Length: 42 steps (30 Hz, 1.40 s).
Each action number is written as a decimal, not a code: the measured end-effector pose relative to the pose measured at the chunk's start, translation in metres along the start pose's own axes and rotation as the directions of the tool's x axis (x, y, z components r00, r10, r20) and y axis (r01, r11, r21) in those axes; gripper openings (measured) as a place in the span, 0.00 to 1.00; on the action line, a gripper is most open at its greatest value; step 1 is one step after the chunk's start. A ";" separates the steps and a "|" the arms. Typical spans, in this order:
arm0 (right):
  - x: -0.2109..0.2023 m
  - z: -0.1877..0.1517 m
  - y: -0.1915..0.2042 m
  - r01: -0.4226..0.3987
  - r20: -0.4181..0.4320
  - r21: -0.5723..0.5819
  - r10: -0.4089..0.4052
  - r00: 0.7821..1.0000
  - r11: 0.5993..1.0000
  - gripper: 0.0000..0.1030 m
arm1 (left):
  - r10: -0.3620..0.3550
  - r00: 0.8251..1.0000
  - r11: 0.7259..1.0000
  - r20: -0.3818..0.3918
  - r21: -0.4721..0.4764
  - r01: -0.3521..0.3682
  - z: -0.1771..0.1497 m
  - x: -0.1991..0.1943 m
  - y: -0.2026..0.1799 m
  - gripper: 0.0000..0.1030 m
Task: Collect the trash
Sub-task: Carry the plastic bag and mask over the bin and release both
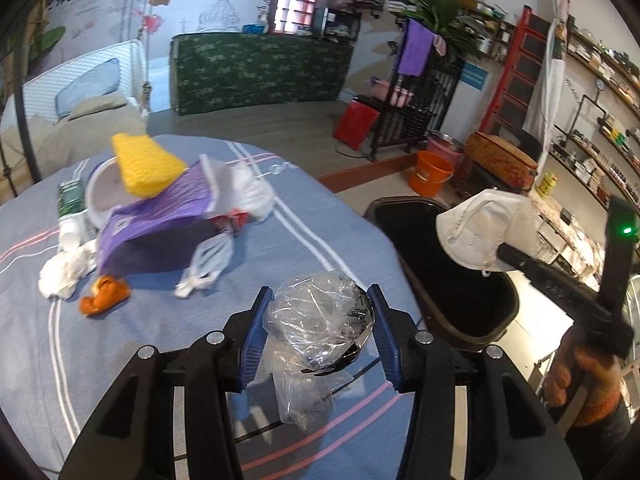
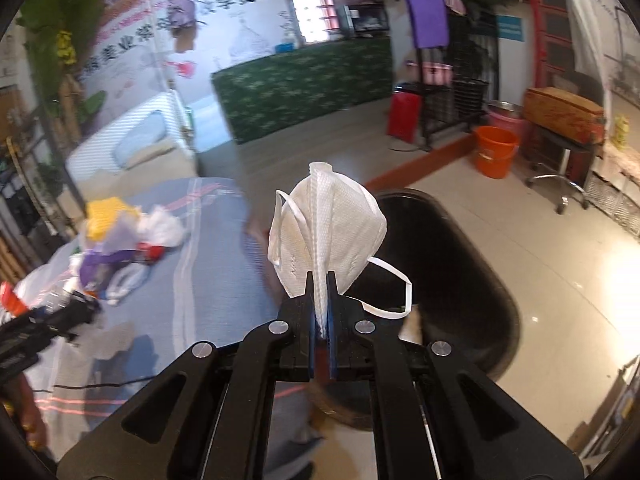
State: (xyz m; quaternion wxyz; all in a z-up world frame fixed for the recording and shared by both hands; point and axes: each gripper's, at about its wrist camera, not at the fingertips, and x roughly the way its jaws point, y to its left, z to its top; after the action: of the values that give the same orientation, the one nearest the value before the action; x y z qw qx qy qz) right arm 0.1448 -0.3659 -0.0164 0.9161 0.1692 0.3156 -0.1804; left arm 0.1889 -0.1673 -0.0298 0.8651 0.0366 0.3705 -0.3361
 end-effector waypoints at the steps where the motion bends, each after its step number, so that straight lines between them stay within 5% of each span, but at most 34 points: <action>1: 0.005 -0.001 -0.005 0.026 -0.004 -0.006 -0.026 1.000 1.000 0.05 | -0.012 1.000 1.000 -0.001 0.011 0.012 0.003 0.004 -0.006 0.46; 12: 0.056 -0.012 -0.054 0.114 -0.109 0.053 -0.108 0.988 0.992 0.07 | -0.101 0.994 0.984 -0.036 0.143 0.105 0.020 0.039 -0.068 0.46; 14: 0.057 -0.017 -0.059 0.130 -0.128 0.072 -0.120 0.985 0.989 0.20 | -0.119 0.991 0.982 -0.055 0.143 0.126 0.021 0.047 -0.075 0.46; 16: 0.052 -0.020 -0.063 0.133 -0.110 0.084 -0.123 0.986 0.988 0.59 | -0.128 0.990 0.979 -0.065 0.152 0.137 0.023 0.053 -0.083 0.46; 17: 0.049 -0.021 -0.064 0.136 -0.096 0.088 -0.128 0.987 0.987 0.62 | -0.131 0.989 0.977 -0.070 0.158 0.141 0.023 0.056 -0.086 0.46; 24: 0.014 -0.023 -0.070 0.126 -0.039 0.099 -0.123 0.992 0.987 0.70 | -0.165 0.981 0.967 -0.103 0.178 0.182 0.030 0.072 -0.103 0.46; 42: -0.055 -0.028 -0.096 0.189 0.041 0.159 -0.198 0.979 0.969 0.71 | -0.171 0.959 0.942 -0.224 0.247 0.226 0.042 0.143 -0.166 0.46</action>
State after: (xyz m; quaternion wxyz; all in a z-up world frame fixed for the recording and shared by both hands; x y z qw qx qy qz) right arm 0.0480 -0.4258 -0.0205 0.8868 0.2030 0.2895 -0.2976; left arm 0.1852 -0.3877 -0.0641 0.7719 0.1502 0.4079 -0.4639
